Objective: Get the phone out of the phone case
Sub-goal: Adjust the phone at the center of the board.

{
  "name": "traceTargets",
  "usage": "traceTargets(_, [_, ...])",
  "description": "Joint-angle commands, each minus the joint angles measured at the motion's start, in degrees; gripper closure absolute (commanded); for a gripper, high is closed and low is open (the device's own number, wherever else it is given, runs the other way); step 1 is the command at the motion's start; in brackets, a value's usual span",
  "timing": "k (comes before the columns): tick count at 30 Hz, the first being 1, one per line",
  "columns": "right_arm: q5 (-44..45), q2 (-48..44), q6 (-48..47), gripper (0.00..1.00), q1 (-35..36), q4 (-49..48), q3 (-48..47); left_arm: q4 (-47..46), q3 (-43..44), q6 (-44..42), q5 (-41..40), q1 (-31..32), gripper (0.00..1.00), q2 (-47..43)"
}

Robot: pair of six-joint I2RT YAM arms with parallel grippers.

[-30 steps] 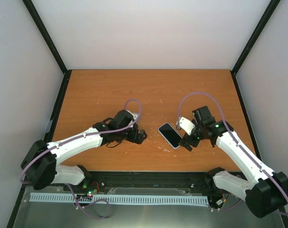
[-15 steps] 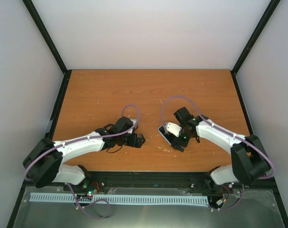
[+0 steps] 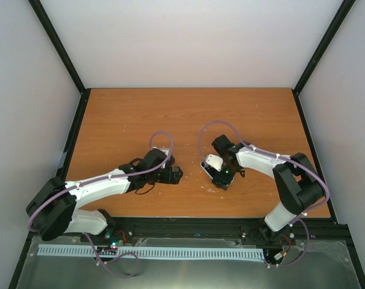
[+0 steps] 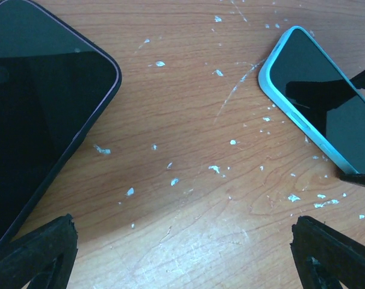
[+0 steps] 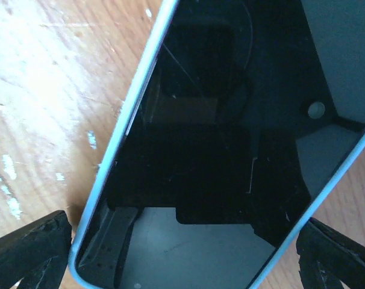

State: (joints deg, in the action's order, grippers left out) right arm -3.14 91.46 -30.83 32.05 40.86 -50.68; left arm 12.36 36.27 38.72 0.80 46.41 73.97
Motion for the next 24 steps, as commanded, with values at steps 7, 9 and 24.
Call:
traceTargets(7, [15.1,4.2,0.2,0.0,-11.2,-1.7,-3.5,-2.4,-0.9,2.0,-0.9,0.3,0.02,-0.7])
traceTargets(9, [14.6,7.0,-0.3,0.0,-17.3,-2.6,-7.3,-2.7,-0.9,1.7,-0.2,0.3,0.02,-0.2])
traceTargets(24, [-9.7,-3.6,14.5,0.0,-32.4,0.0,-16.8,14.6,34.4,-17.5,1.2,0.3,0.01,26.8])
